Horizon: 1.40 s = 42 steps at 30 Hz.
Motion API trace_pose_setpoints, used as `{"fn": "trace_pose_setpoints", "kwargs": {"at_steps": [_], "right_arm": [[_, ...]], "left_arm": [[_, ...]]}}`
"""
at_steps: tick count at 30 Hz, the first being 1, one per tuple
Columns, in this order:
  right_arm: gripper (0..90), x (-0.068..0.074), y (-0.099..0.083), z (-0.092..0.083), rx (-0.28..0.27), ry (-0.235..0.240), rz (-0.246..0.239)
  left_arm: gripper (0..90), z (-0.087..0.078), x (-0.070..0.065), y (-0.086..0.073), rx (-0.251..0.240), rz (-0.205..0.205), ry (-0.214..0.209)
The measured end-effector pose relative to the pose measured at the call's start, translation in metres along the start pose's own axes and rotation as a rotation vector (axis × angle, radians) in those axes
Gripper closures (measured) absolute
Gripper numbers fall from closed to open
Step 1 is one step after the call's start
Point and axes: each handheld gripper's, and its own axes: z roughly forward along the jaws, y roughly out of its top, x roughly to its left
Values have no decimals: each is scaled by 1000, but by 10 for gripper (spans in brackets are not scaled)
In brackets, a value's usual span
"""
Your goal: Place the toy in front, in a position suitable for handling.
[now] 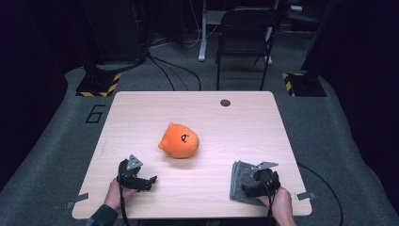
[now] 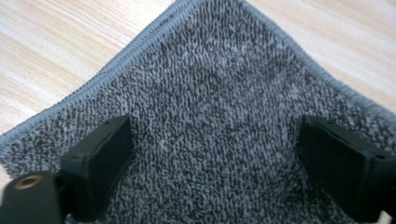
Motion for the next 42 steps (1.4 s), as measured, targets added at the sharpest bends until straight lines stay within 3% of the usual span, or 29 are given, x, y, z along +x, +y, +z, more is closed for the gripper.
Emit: {"fn": "trace_pose_setpoints", "kwargs": {"at_steps": [7, 8, 10, 11, 13, 17, 29, 33, 42], "right_arm": [[301, 1, -4, -3, -25, 6, -8], [383, 2, -5, -5, -35, 8, -13], [421, 2, -6, -5, -42, 3, -9], [506, 2, -7, -7, -47, 13, -16], [540, 2, -7, -7, -52, 9, -15], [694, 5, -7, -9, -58, 9, -22], [723, 3, -3, -21, -96, 9, -24], [722, 1, 1, -30, -120, 4, 5], [718, -12, 10, -47, -181, -11, 22]], "left_arm": [[0, 0, 0, 0, 0, -1, 0], [0, 0, 0, 0, 0, 0, 0], [0, 0, 0, 0, 0, 0, 0], [0, 0, 0, 0, 0, 0, 0], [0, 0, 0, 0, 0, 0, 0], [0, 0, 0, 0, 0, 0, 0], [0, 0, 0, 0, -1, 0, 1], [0, 0, 0, 0, -1, 0, 0], [0, 0, 0, 0, 0, 0, -1]]}}
